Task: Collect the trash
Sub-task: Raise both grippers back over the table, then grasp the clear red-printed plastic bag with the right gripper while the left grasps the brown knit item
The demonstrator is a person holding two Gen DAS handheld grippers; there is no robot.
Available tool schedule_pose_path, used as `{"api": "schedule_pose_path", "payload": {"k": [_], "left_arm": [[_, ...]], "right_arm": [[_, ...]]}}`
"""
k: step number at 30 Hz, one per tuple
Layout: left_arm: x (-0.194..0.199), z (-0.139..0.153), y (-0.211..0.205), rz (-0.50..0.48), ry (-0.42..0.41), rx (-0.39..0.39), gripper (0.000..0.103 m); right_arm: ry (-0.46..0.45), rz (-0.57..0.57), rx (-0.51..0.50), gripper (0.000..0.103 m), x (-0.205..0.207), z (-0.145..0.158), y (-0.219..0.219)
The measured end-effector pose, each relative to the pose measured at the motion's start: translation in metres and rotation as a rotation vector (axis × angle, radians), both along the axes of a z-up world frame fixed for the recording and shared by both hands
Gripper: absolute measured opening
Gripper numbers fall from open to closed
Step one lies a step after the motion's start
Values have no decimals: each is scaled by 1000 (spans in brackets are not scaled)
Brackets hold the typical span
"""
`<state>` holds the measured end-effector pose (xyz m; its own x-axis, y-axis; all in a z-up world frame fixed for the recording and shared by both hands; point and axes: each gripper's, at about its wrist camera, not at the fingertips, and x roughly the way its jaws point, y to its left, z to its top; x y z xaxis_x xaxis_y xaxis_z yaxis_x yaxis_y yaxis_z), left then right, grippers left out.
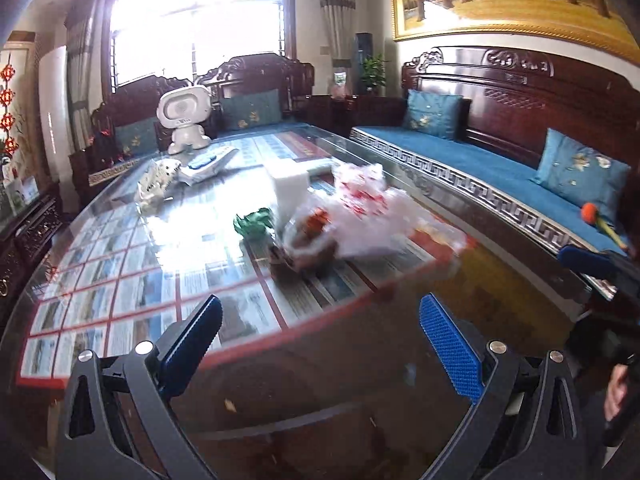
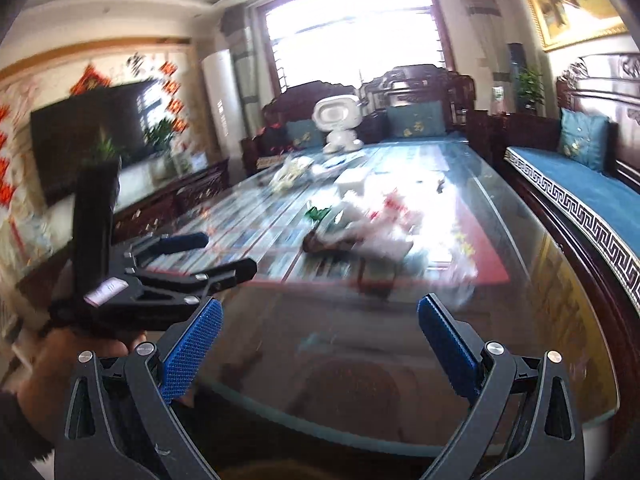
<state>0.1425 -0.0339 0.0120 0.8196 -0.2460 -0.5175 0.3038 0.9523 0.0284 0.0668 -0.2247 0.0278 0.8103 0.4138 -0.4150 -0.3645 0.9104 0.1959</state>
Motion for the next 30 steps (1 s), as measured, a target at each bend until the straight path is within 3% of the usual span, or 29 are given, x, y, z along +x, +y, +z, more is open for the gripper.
{"api": "schedule_pose_path", "payload": {"k": [3, 8, 13, 18, 22, 23, 24, 27, 30], "left_arm": [[36, -6, -2, 6, 42, -9, 99], [107, -21, 16, 118, 98, -49, 99], [140, -33, 29, 93, 167, -146, 99], [151, -46, 16, 10, 228, -64, 99], [156, -48, 14, 6, 236, -23, 99], [158, -49, 15, 5, 245, -26, 99], [159, -50, 15, 0, 252, -26, 99], [161, -51, 15, -6, 257, -15, 99], [160, -50, 18, -9, 256, -31, 99]], "right_arm": [[11, -46, -18, 95, 36, 3, -6], [70, -132, -105, 95, 107, -1, -4], [125, -138, -207, 95, 178, -15, 10], [213, -139, -179, 95, 235, -27, 18], [276, -153, -187, 95, 257, -41, 23], [287, -152, -185, 91, 259, -44, 24], [294, -145, -178, 75, 259, -46, 24], [310, -95, -166, 48, 257, -50, 24], [274, -68, -144, 37, 246, -46, 20]]}}
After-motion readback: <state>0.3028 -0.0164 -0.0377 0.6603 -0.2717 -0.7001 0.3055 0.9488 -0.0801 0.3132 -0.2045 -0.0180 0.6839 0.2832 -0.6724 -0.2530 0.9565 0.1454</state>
